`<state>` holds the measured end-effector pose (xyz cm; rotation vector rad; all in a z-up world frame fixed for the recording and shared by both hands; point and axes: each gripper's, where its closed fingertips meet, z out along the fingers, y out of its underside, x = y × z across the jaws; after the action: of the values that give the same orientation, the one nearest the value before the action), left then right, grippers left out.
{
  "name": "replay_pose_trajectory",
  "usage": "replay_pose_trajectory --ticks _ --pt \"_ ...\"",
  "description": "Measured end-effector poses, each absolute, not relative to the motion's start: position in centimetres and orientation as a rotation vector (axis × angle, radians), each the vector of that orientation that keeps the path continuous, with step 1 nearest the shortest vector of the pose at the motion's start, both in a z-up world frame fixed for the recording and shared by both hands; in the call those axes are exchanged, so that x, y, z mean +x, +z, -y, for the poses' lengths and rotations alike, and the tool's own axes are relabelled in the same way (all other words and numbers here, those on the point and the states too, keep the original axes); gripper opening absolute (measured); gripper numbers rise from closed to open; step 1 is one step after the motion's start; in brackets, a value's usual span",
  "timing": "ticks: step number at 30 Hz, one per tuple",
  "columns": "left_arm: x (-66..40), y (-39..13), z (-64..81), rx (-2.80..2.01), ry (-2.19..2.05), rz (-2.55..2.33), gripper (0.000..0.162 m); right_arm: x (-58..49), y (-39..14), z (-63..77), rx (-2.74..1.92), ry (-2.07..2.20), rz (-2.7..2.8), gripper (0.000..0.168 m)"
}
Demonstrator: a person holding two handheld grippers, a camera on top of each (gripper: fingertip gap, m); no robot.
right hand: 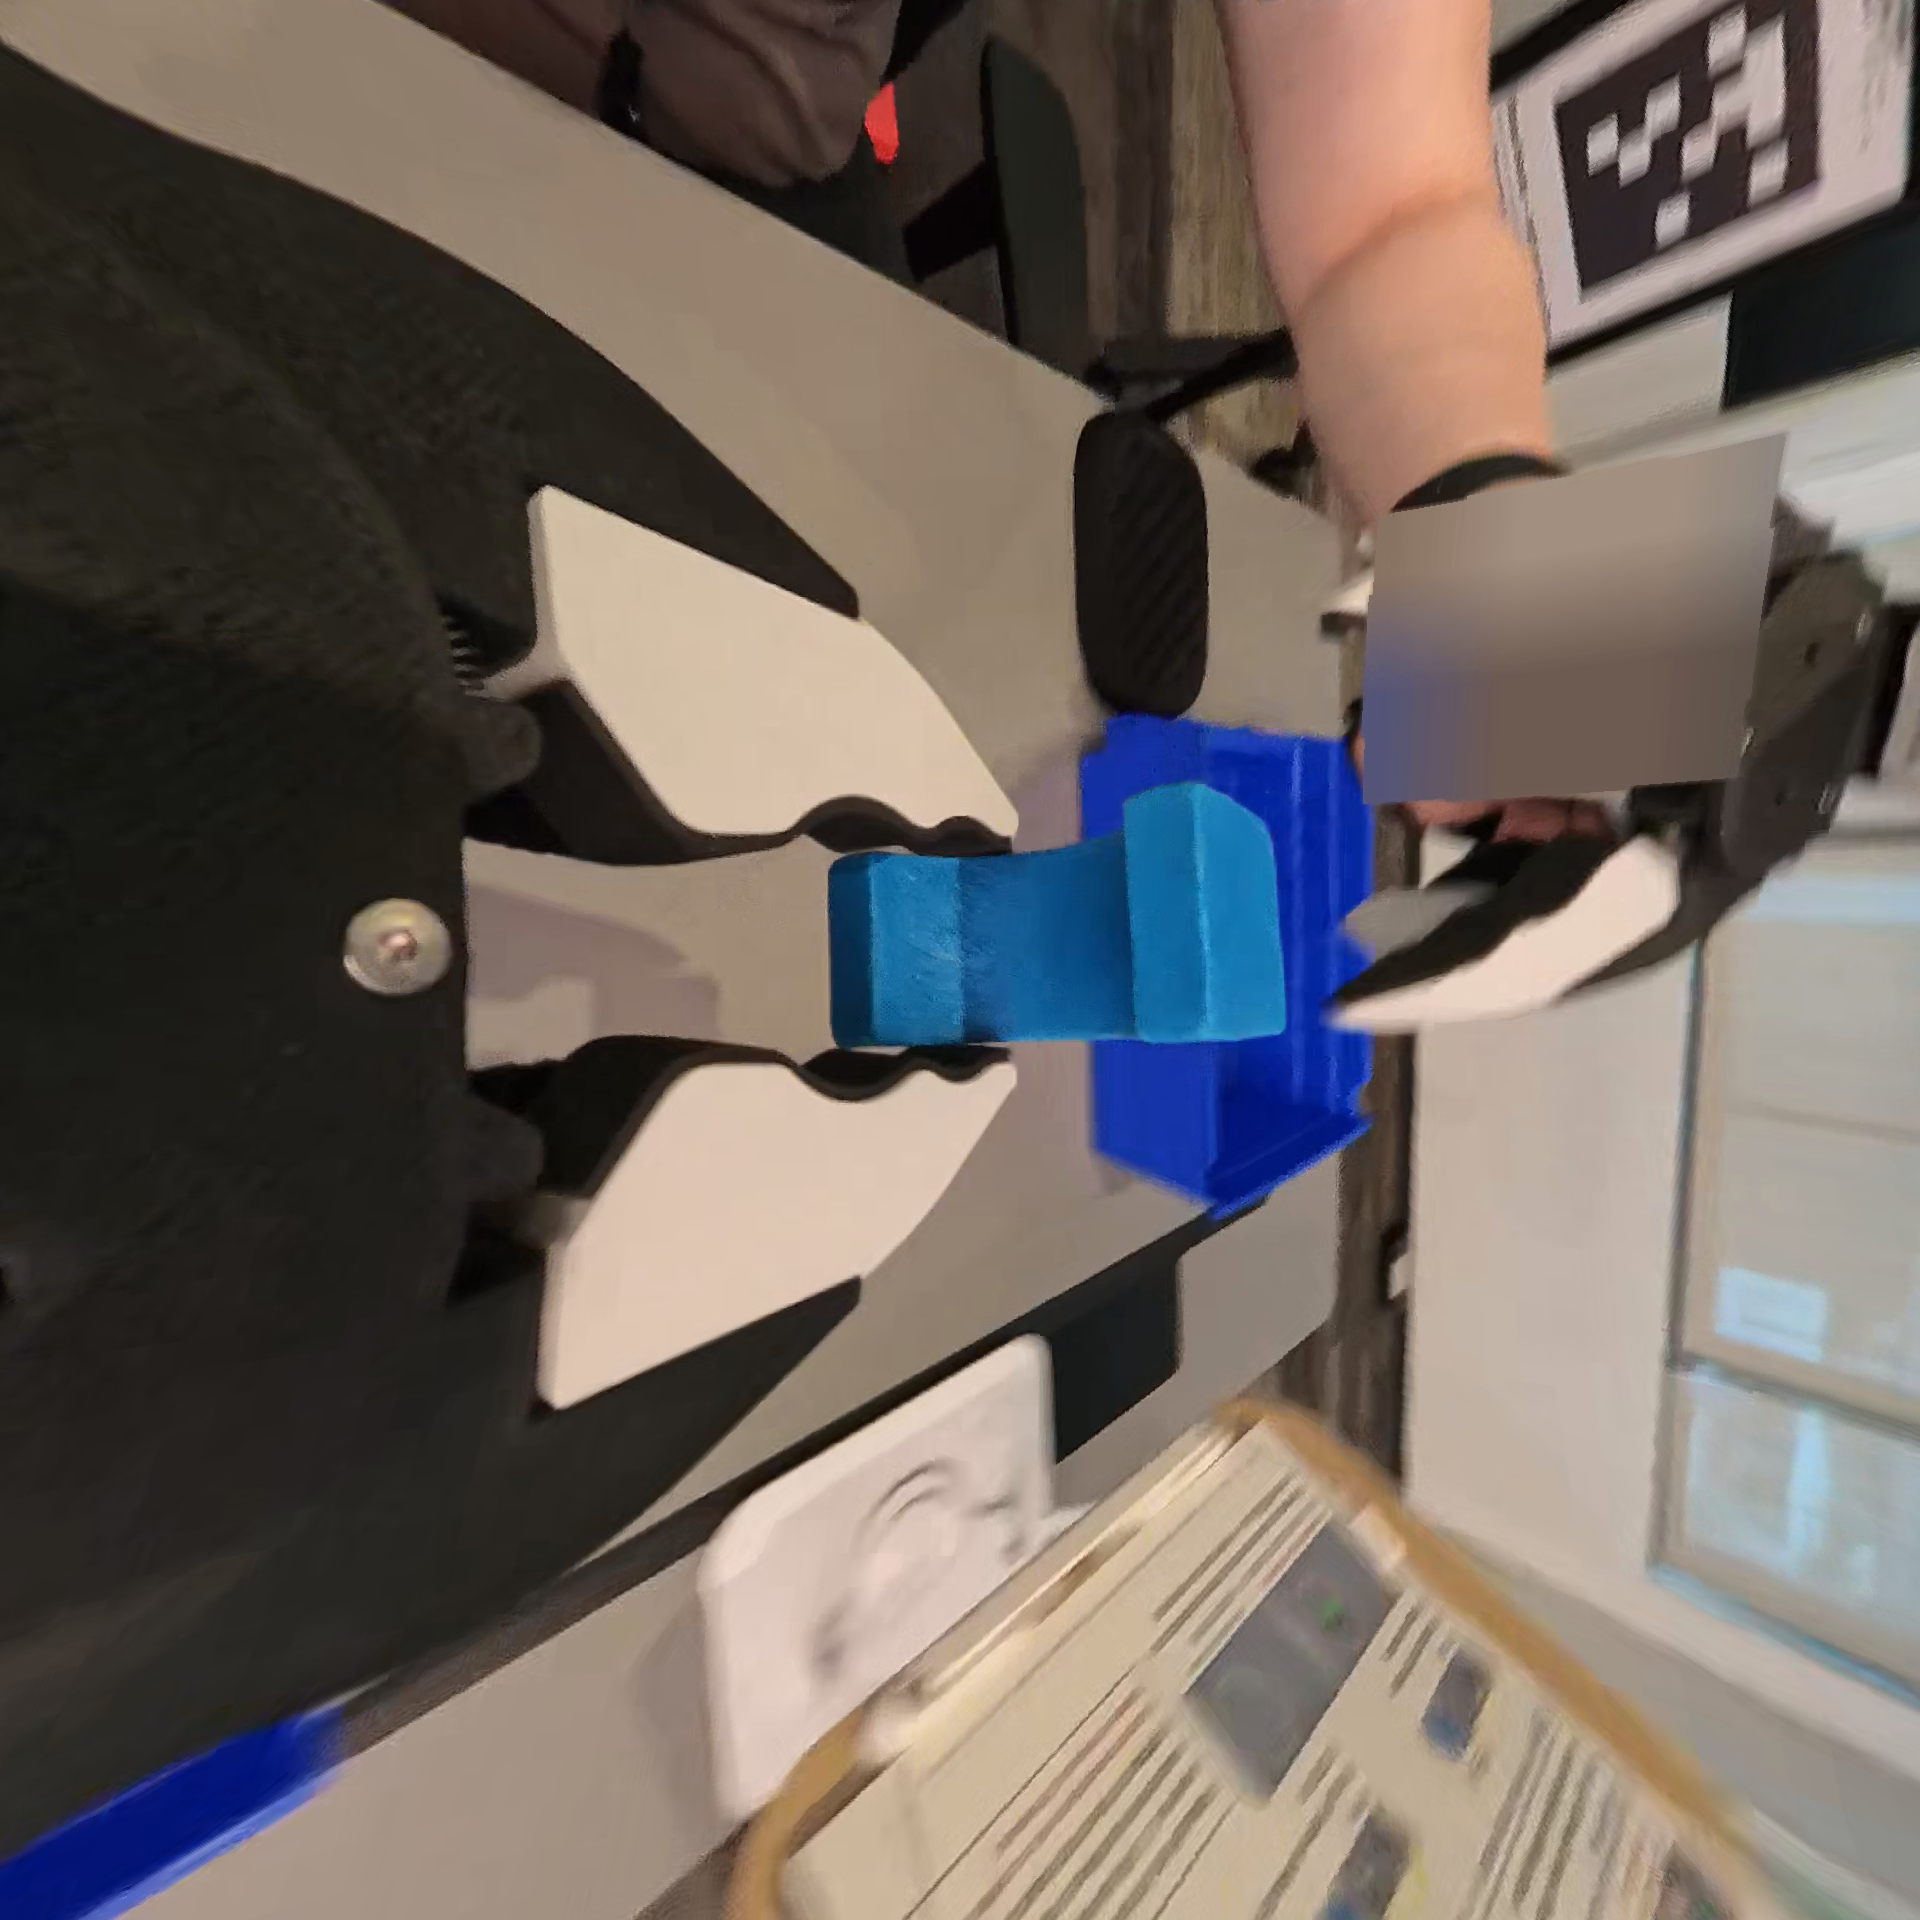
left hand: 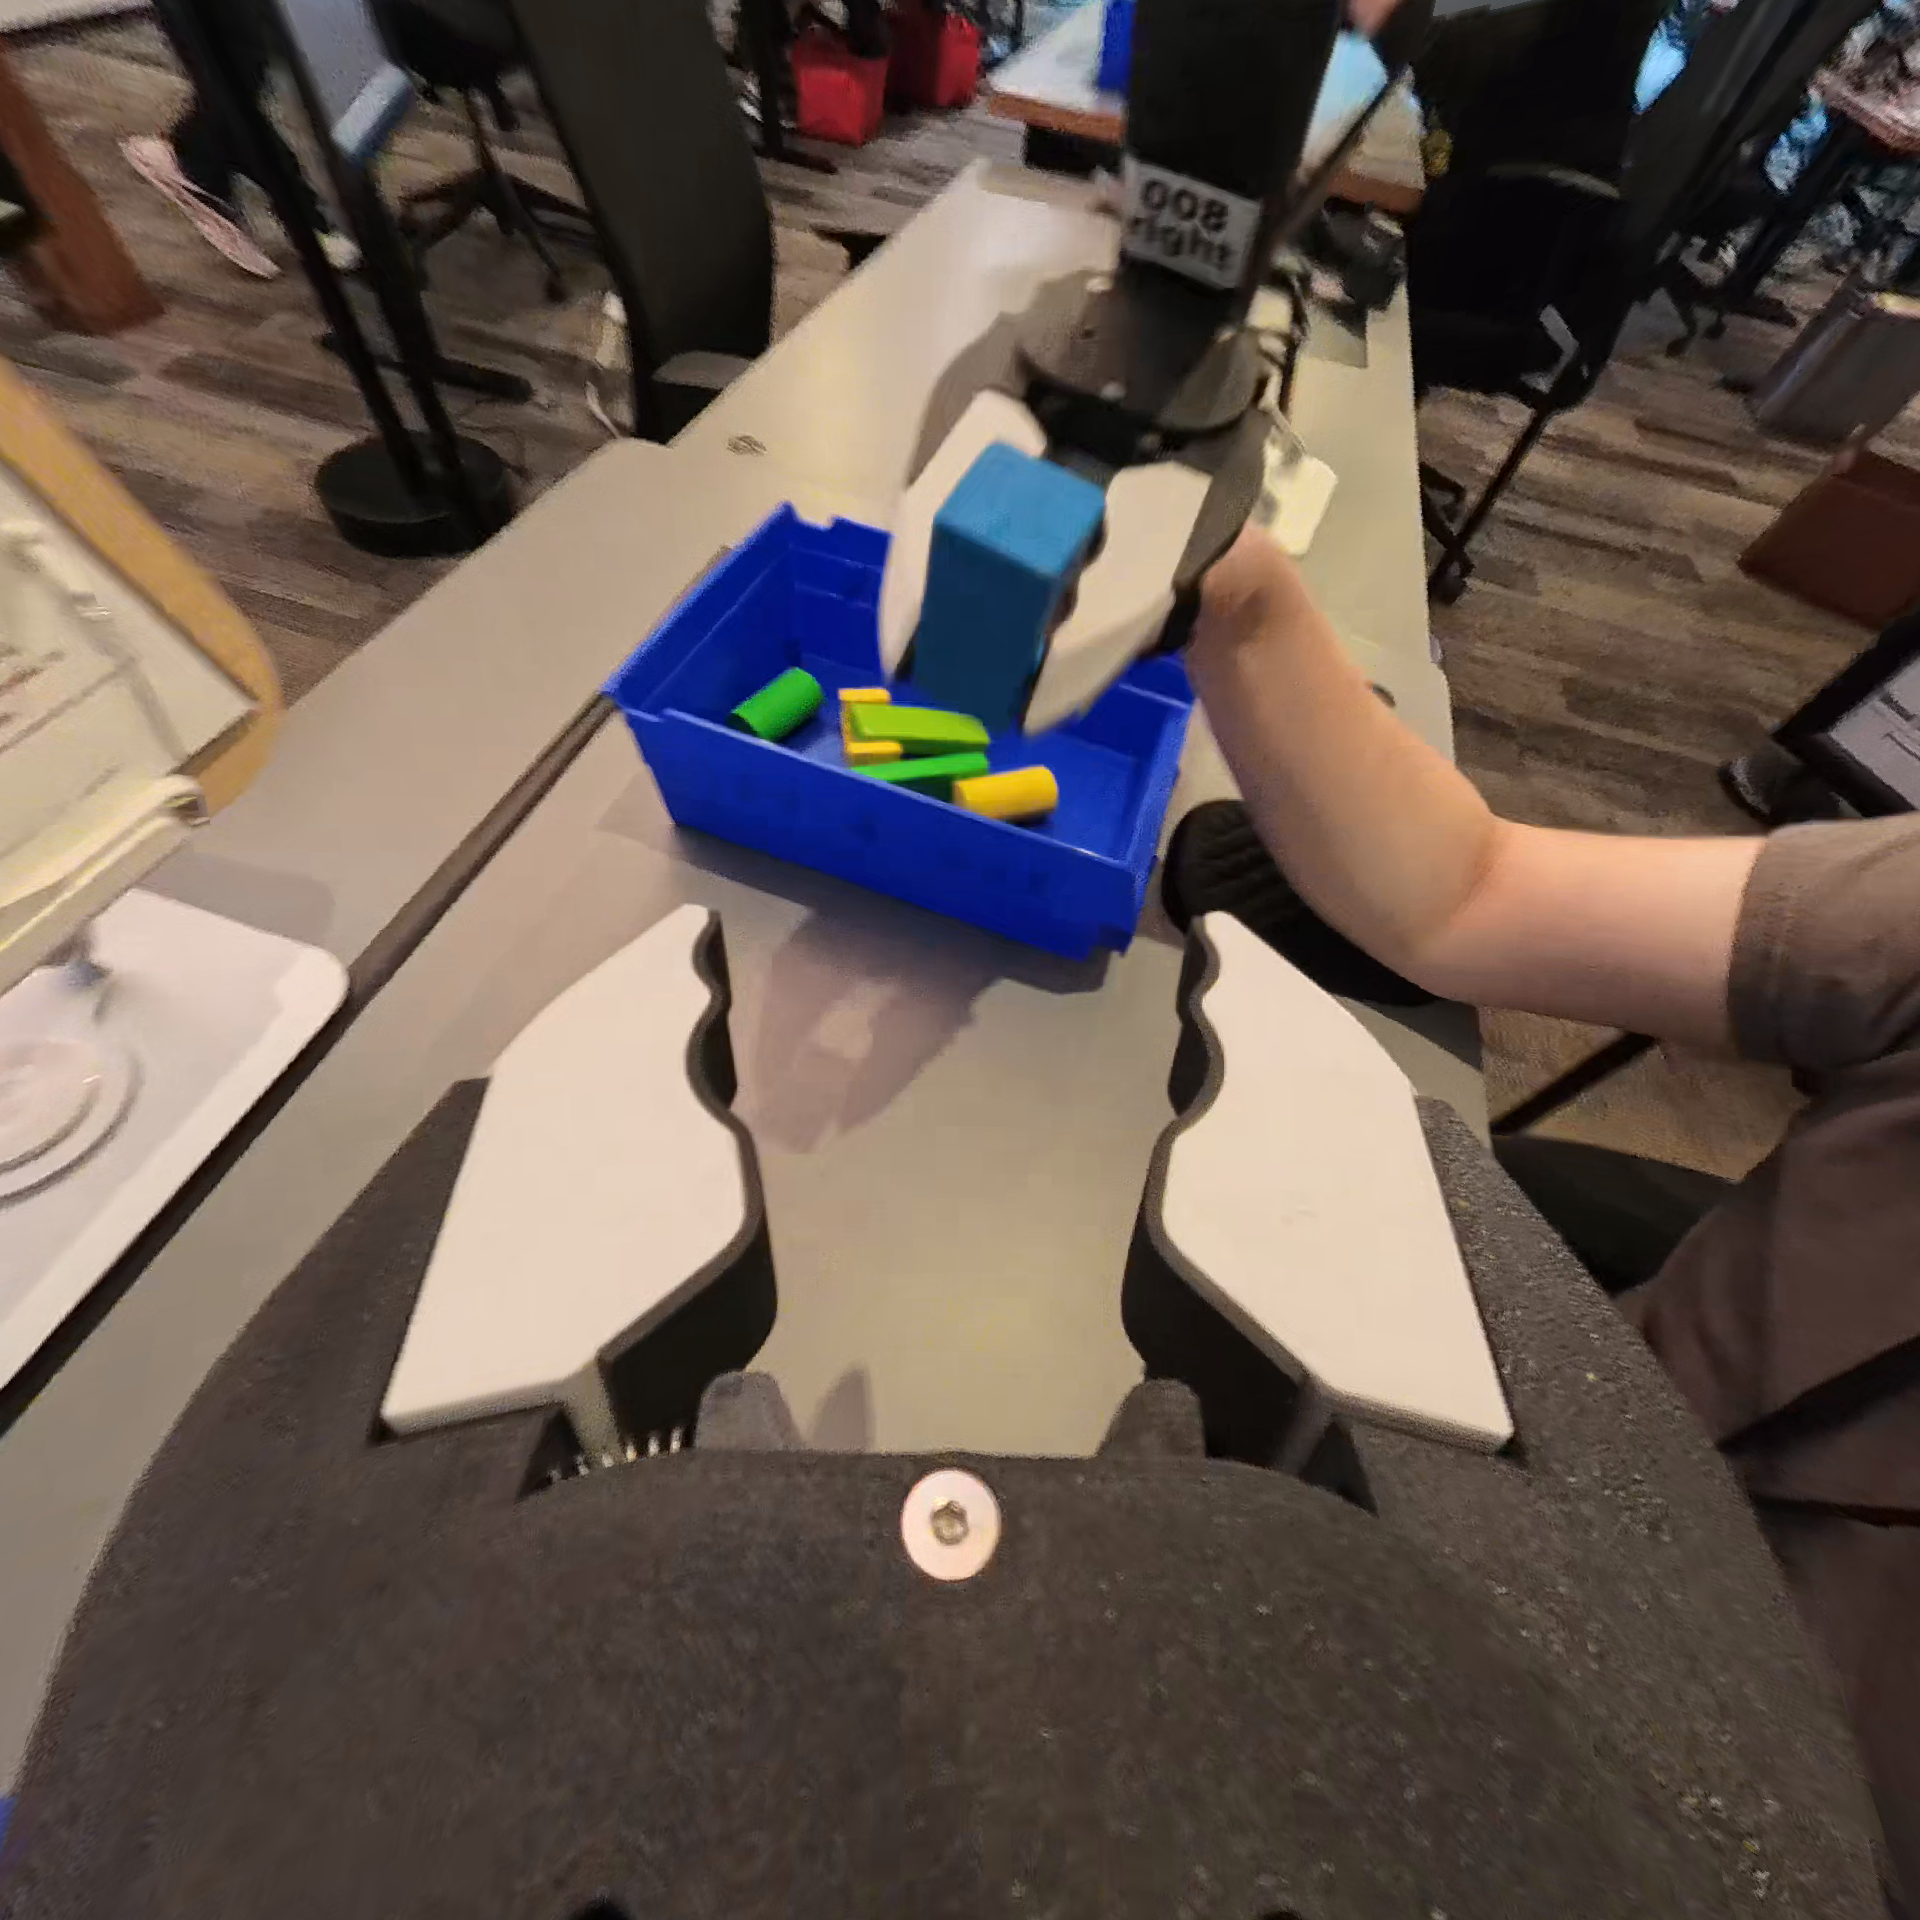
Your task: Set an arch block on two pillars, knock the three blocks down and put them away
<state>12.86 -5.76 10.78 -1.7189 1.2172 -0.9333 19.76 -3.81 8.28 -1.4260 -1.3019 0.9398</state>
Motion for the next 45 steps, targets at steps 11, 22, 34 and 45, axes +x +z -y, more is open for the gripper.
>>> replay_pose_trajectory --ticks 11,22,34,45 --pt "-5.1 10.3 2.2 -1.703 -0.995 -0.713 0.066 35.5 -10.3 -0.8 -2.55 0.76 1.069 0.035" --pt "-26.3 -0.3 -0.2 -2.241 -0.266 -0.409 0.078 43.8 -2.8 -3.8 -2.319 0.389 0.639 0.049" --pt "-28.8 -9.8 3.3 -2.58 -0.407 -0.268 0.081 49.0 -11.2 -0.4 -2.853 0.616 0.068 0.044" --pt "-25.8 -12.3 3.0 -2.685 -0.132 -0.524 0.016 49.0 -12.8 0.4 -3.058 0.308 0.067 0.007"
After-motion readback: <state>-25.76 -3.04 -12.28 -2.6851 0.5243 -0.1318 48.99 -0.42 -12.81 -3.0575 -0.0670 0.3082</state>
